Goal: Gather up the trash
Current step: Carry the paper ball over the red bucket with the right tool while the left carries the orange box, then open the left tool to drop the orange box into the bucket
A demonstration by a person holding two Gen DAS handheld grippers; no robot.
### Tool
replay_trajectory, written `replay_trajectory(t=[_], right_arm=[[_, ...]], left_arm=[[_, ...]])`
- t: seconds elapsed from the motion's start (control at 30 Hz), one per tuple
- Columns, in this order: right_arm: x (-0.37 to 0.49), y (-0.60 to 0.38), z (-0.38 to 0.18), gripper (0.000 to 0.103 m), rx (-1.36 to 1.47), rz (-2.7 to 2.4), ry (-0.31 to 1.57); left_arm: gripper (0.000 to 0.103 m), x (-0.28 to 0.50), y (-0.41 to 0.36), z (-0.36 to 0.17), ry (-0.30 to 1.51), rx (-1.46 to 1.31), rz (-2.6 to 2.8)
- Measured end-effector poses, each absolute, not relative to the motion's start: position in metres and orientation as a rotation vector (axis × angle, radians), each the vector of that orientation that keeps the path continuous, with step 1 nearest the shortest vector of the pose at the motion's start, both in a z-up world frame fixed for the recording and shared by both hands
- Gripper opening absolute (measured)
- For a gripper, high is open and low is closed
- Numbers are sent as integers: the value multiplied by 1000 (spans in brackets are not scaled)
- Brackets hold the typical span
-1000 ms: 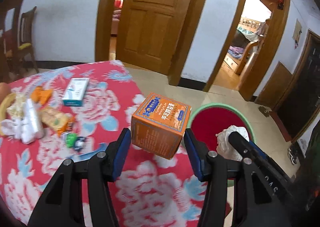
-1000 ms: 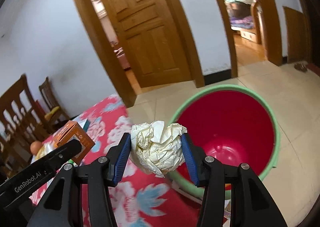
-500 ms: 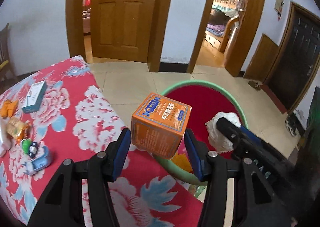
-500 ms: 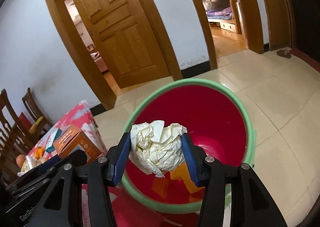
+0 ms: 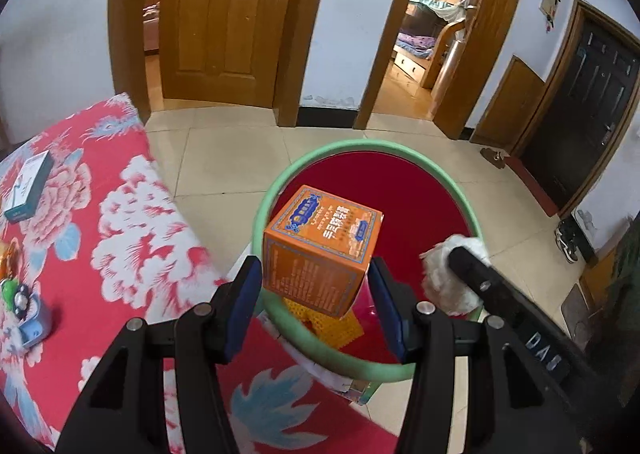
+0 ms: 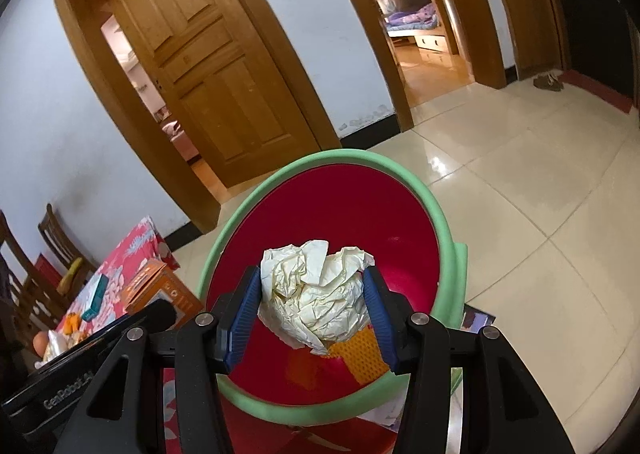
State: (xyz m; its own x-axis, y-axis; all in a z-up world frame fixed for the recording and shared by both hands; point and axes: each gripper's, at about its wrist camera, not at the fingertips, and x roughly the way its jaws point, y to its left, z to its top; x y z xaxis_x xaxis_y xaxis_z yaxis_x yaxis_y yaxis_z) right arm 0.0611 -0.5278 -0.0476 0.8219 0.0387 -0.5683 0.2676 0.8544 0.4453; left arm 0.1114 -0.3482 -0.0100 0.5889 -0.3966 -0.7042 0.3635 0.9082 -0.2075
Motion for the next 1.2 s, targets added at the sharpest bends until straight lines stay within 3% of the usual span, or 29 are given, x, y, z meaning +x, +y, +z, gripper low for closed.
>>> replay_trajectory(t=[0.57,0.7,0.93,1.2], right_arm=[[78,-541,-67,54,541,-170,681],[78,-538,-66,54,531,-162,678],[79,-530,-66,54,508,-140,691],[80,-529,-70,54,519,-132,704]], left_arm=[[57,117,-361,-28,876,-48,-477],[73,121,-359,-27,881,-74,-492],[79,120,-345,-26,848,-117,-466],[80,118,-343,-24,834,-105,-444]])
